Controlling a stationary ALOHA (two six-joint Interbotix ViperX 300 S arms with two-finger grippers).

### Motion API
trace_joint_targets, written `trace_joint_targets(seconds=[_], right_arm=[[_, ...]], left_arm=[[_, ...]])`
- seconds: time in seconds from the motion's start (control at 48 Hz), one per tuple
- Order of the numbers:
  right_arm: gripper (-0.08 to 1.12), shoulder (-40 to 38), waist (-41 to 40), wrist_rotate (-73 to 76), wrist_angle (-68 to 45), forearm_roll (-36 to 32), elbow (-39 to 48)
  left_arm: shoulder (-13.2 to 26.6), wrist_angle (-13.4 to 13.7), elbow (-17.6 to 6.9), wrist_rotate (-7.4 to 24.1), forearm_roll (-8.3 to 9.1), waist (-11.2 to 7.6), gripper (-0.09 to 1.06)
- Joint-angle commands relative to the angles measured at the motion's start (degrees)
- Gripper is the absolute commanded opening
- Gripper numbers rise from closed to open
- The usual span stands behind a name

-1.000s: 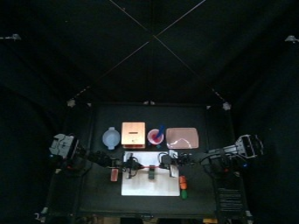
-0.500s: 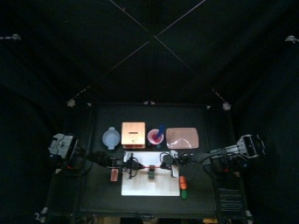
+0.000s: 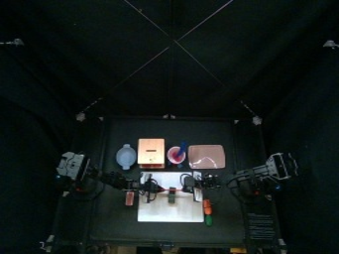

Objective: Cut the sushi into 4 pieces with the knife
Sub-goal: Cut the sushi into 4 pieces

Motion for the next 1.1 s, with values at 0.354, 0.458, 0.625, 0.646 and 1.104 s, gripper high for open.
trace_joint_targets(seconds=[0.354,0.458,0.625,0.646,1.104], right_arm=[[0.21,7.8,-0.1,0.1,-4.5,1.5,-1.0],[0.21,11.6,-0.1,0.2,-5.1,1.7,-2.3],[0.21,12.1,-0.1,0.1,-4.7,1.5,-2.6],[0.21,11.9,-0.2,0.1,-4.5,1.4,-2.6],[0.21,4.7,-4.4,0.0,1.0,-2.4,-3.1]], left_arm=[[5.3,-0.5,-2.6,-0.1,-1.76,0.62,0.15],[7.7,-0.5,-3.2,0.0,-3.08,0.7,0.15],[8.5,0.4,-3.7,0.2,-3.69,1.05,0.15],[8.3,0.5,-3.7,0.3,-3.69,1.14,0.15],[4.0,0.8,-3.2,0.4,-3.08,5.27,0.15]])
